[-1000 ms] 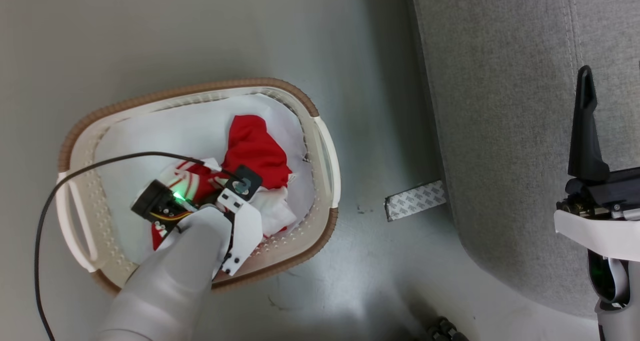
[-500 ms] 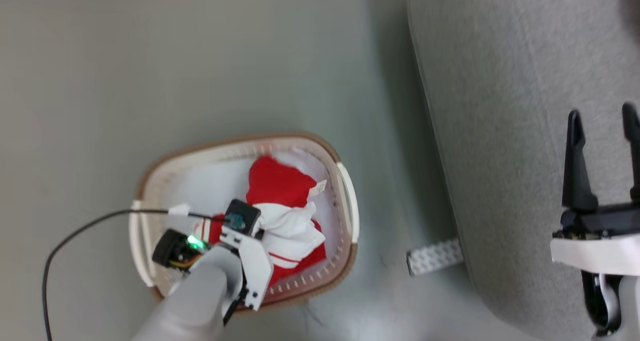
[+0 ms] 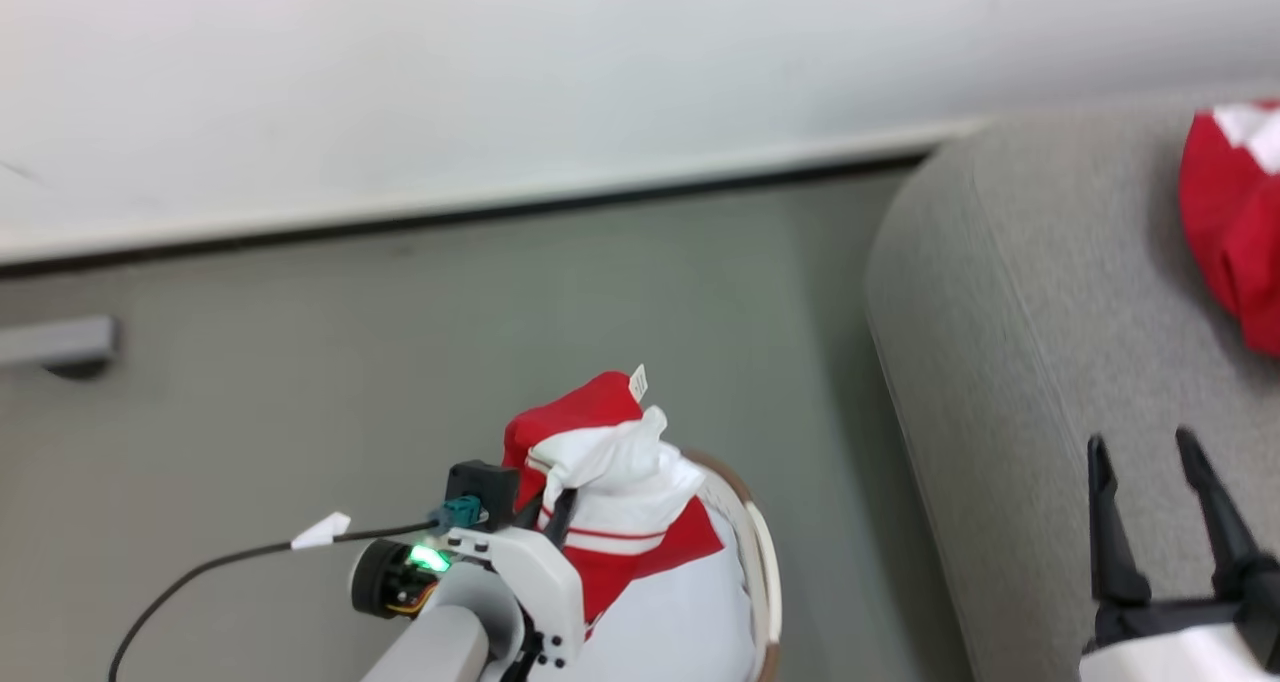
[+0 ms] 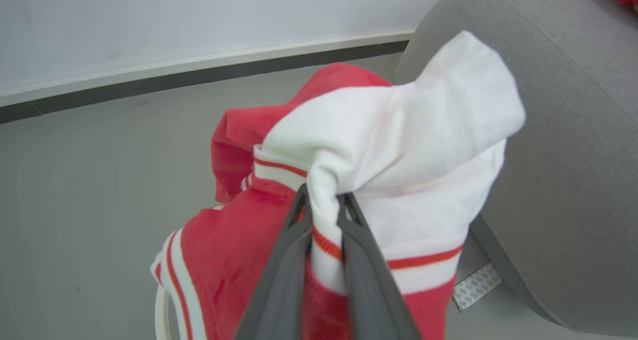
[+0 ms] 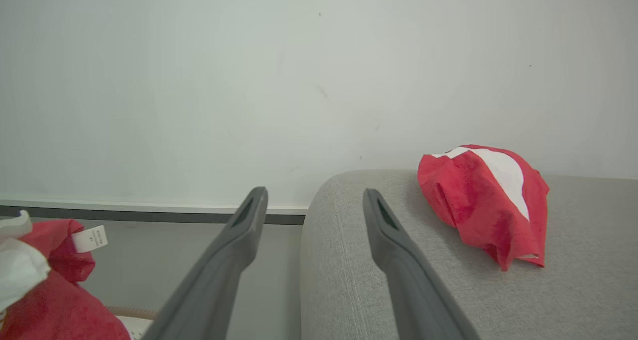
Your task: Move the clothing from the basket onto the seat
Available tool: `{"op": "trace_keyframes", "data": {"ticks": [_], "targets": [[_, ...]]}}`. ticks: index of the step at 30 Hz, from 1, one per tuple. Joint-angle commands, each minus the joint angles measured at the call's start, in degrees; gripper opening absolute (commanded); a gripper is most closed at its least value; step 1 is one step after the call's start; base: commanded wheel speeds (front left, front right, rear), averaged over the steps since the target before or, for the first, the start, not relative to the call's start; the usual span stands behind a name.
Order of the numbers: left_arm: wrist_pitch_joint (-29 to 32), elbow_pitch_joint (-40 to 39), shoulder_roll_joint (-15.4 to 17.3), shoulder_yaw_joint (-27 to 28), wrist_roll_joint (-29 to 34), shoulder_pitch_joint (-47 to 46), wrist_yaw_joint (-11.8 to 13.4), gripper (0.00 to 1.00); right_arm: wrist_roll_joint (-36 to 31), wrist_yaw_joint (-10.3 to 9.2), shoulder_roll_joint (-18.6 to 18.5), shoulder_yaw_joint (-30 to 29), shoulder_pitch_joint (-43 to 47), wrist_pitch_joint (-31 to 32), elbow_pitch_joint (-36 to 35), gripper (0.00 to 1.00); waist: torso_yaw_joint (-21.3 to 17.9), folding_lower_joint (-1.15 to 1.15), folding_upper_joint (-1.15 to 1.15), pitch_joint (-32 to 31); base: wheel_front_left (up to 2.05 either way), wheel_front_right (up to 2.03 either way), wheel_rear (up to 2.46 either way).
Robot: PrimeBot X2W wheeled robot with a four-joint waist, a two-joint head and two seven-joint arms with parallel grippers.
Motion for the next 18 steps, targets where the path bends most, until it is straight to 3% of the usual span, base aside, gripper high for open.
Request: {"op": "trace_keyframes", "data": {"ticks": [1,7,18], "targets": [[-0.13,-3.67,0.10,0.46,-1.24,2.12,1.22,0.00,0.11,-0.15,0.17,-0.10,2.35,0.03,0.71,1.00,4.00,0.01,0.00,-7.98,0.00,0.00,0.00],[0.97,-14.21,0.69,1.59,-2.82,5.44,3.69,0.00,0.11,-0.15,0.68,1.45,5.29,0.03,2.06,1.00,4.91,0.01,0.00,-12.48,0.00,0.00,0.00],[7.12,-38.81,4.93,3.91,-3.84,10.16,9.32,0.00,-0.21,-0.15,1.21,8.96,7.44,0.03,2.80,1.00,5.02,0.01,0.00,-16.84,0.00,0.00,0.00]]}}
